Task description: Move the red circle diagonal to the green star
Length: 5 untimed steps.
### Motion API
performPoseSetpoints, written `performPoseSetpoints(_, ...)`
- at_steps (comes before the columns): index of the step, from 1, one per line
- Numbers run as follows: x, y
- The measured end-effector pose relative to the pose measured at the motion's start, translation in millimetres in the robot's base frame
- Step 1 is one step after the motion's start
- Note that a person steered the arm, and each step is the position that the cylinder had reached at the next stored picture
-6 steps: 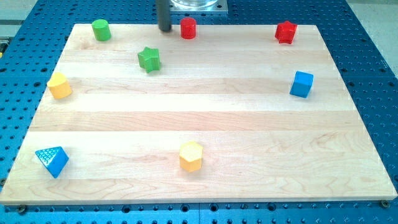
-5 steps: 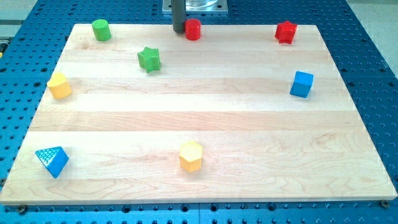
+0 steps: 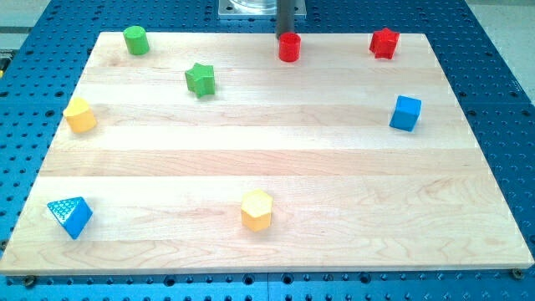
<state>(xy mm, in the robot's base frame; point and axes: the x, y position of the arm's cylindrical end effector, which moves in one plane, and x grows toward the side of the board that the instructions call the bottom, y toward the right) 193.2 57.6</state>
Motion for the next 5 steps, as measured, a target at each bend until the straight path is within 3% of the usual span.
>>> performPoseSetpoints(1,13,12)
performPoseSetpoints(2,47,-41)
performPoseSetpoints(3,15,-90)
performPoseSetpoints(5,213,-95)
